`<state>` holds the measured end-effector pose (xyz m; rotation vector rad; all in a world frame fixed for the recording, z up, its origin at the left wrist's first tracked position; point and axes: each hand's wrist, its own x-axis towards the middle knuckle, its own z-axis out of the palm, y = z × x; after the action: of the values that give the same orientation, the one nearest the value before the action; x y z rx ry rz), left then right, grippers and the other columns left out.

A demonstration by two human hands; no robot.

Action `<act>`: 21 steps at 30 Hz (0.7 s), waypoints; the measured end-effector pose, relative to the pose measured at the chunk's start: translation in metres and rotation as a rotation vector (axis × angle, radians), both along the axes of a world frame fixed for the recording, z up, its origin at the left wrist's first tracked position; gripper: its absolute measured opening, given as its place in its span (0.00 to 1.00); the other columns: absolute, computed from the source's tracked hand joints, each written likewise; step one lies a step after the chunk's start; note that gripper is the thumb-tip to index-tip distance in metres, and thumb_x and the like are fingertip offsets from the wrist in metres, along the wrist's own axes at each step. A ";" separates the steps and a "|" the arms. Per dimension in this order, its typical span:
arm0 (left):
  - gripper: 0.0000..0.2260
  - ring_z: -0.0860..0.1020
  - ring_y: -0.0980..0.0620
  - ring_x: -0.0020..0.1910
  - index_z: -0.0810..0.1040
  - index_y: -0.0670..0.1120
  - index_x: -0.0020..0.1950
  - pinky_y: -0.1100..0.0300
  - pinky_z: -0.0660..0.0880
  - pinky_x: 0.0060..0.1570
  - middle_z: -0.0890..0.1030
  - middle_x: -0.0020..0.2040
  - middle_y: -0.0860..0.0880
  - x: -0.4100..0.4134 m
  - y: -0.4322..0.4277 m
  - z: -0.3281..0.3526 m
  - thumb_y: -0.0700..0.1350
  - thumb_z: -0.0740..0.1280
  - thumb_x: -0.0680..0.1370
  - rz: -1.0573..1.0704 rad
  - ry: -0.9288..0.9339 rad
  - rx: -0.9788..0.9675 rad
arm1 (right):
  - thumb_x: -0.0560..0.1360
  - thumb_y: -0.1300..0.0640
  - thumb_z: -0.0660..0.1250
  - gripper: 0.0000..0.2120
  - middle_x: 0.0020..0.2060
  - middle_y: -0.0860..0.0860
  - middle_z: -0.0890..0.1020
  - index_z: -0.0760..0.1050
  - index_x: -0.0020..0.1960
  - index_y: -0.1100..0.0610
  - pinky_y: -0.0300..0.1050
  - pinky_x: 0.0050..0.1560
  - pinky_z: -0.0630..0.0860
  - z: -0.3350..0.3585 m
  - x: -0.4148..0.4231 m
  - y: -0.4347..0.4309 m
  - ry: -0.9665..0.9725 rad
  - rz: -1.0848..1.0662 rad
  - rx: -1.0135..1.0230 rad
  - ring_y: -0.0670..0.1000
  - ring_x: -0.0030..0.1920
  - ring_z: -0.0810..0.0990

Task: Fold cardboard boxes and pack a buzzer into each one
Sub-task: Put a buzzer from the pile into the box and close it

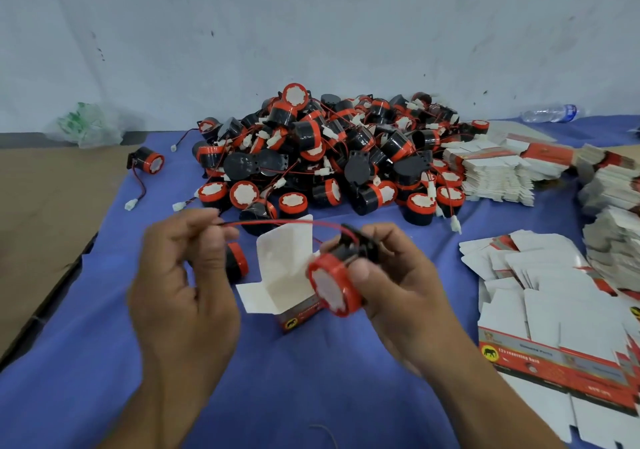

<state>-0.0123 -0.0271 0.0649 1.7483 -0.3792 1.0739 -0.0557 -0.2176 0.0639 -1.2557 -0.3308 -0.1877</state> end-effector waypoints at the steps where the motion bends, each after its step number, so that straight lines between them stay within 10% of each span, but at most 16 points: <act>1: 0.07 0.79 0.65 0.46 0.75 0.53 0.53 0.75 0.70 0.45 0.81 0.45 0.60 -0.001 -0.005 -0.004 0.52 0.60 0.81 -0.056 0.077 0.035 | 0.61 0.44 0.82 0.20 0.47 0.53 0.85 0.82 0.48 0.49 0.47 0.46 0.81 0.000 0.004 0.001 0.008 0.014 0.092 0.54 0.46 0.84; 5: 0.07 0.76 0.69 0.47 0.77 0.56 0.54 0.78 0.68 0.45 0.79 0.48 0.67 -0.001 -0.015 -0.014 0.51 0.62 0.79 -0.248 0.152 0.275 | 0.71 0.52 0.77 0.19 0.53 0.58 0.83 0.80 0.61 0.48 0.49 0.53 0.81 -0.006 0.013 0.006 0.065 0.065 0.323 0.57 0.53 0.83; 8: 0.09 0.77 0.67 0.46 0.80 0.49 0.56 0.75 0.70 0.50 0.78 0.47 0.66 -0.008 -0.022 -0.021 0.47 0.62 0.80 -0.257 0.068 0.316 | 0.78 0.51 0.67 0.22 0.56 0.50 0.83 0.70 0.71 0.43 0.39 0.58 0.77 -0.008 0.015 0.006 -0.002 0.021 0.098 0.48 0.57 0.81; 17: 0.11 0.77 0.59 0.52 0.83 0.48 0.57 0.73 0.70 0.50 0.78 0.52 0.55 0.007 -0.008 -0.013 0.46 0.63 0.79 -0.195 0.224 0.336 | 0.77 0.57 0.72 0.19 0.59 0.45 0.80 0.75 0.65 0.45 0.48 0.60 0.78 -0.015 0.018 0.003 -0.139 -0.108 -0.562 0.52 0.61 0.80; 21: 0.15 0.68 0.54 0.67 0.75 0.55 0.60 0.62 0.63 0.65 0.69 0.62 0.52 0.015 -0.003 -0.018 0.58 0.63 0.75 -0.057 0.286 0.228 | 0.76 0.51 0.73 0.19 0.52 0.29 0.77 0.73 0.54 0.28 0.29 0.56 0.70 -0.007 0.025 0.000 -0.138 -0.311 -0.732 0.40 0.57 0.75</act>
<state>0.0029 -0.0297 0.0472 2.0484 -0.3809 0.7474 -0.0312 -0.2179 0.0573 -2.0250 -0.3326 -0.4474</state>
